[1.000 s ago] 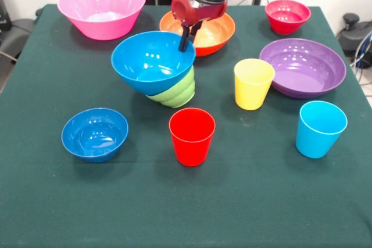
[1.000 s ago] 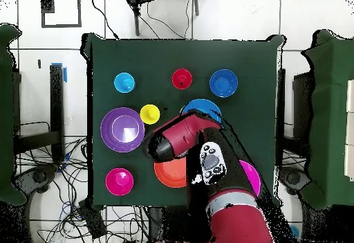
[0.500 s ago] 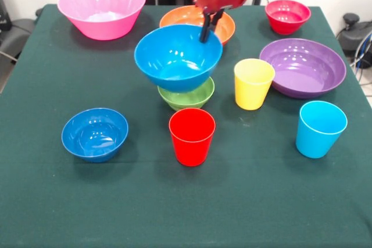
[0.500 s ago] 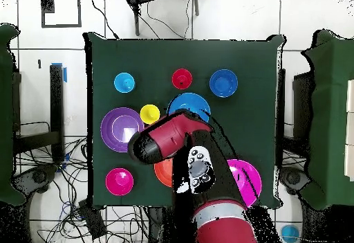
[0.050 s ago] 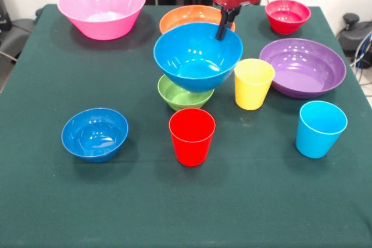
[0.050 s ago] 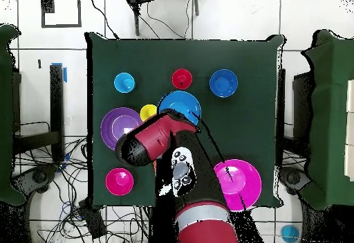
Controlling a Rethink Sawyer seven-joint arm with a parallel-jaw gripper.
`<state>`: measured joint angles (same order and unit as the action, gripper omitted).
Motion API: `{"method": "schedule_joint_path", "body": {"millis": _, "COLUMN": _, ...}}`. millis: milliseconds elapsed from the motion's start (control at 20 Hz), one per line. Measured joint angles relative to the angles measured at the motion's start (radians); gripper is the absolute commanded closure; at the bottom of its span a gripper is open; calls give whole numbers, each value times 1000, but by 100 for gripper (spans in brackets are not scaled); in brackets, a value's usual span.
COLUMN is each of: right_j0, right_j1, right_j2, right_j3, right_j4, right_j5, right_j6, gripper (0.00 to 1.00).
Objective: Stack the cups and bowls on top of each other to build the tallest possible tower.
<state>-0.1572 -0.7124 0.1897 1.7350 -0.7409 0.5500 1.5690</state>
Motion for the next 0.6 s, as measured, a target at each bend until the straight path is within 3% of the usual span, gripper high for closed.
{"method": "schedule_joint_path", "body": {"millis": 600, "right_j0": 27, "right_j1": 69, "right_j2": -76, "right_j3": -22, "right_j4": -26, "right_j5": 0, "right_j6": 0, "gripper": 100}}
